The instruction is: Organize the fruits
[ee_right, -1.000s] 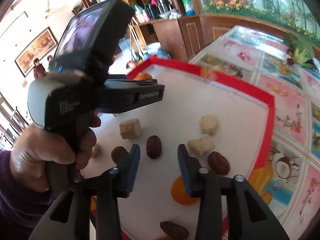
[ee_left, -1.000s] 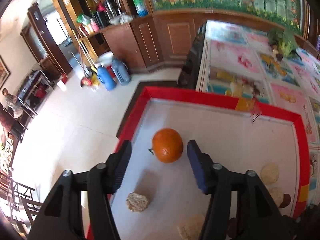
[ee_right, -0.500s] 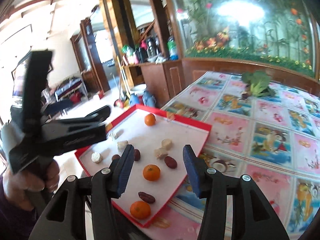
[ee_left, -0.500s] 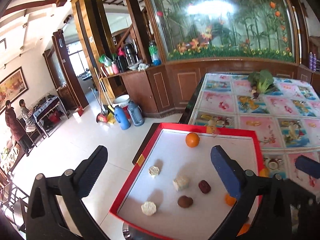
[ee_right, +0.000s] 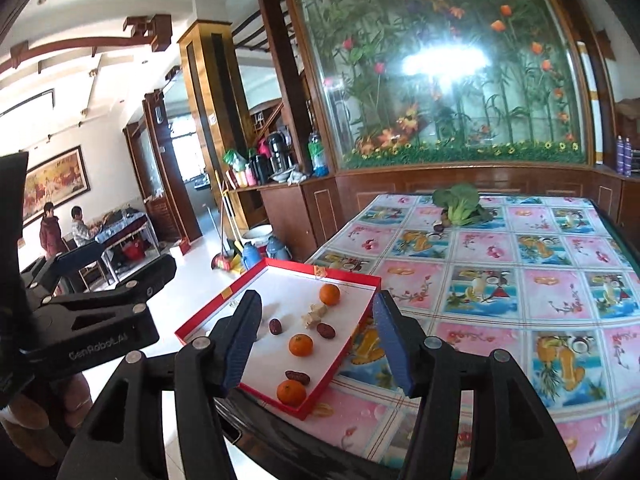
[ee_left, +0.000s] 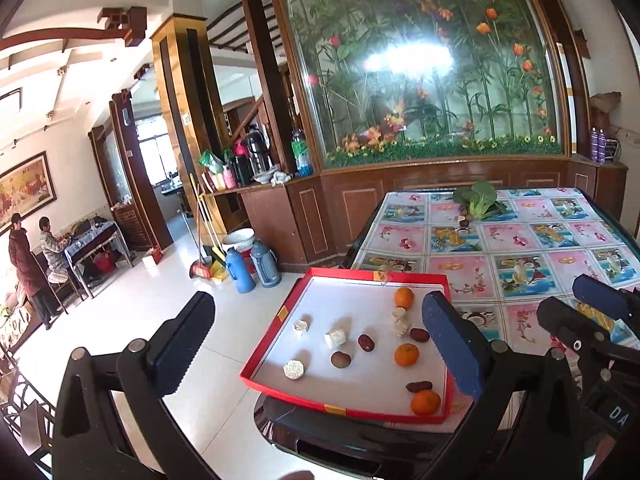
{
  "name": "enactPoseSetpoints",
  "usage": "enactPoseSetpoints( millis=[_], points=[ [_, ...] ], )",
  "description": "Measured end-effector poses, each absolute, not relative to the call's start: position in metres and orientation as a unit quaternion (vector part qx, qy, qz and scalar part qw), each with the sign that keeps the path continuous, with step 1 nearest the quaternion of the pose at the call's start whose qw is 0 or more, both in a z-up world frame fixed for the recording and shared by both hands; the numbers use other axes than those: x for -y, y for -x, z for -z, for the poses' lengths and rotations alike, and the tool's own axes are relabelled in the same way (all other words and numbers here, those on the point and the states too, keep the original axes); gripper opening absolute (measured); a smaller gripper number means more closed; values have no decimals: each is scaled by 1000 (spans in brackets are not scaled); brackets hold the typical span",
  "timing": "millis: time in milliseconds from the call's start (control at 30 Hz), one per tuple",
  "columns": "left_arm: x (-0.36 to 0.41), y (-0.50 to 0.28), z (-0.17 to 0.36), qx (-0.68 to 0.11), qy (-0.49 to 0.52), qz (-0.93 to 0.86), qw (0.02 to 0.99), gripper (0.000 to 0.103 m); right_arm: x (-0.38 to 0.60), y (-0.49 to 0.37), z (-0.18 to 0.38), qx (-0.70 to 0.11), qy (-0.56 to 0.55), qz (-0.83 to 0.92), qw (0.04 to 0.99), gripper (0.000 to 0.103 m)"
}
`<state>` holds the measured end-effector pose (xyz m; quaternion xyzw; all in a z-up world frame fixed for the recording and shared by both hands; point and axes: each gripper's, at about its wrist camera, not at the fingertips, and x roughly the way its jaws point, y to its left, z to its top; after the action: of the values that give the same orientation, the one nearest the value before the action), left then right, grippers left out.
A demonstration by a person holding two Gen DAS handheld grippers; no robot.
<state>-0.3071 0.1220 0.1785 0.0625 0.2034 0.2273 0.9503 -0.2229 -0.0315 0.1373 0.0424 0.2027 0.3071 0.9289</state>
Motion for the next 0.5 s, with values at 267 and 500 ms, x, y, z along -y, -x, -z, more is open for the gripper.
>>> enactPoseSetpoints(
  millis=[267,500],
  points=[
    [-107,365,-183,-161,-72,-229,957,103,46,270,-148,-161,-41,-296,940,69],
    [-114,378,-179,-157,-60,-232,958,103,34,288,-150,-109,-19,-294,949,75]
  ],
)
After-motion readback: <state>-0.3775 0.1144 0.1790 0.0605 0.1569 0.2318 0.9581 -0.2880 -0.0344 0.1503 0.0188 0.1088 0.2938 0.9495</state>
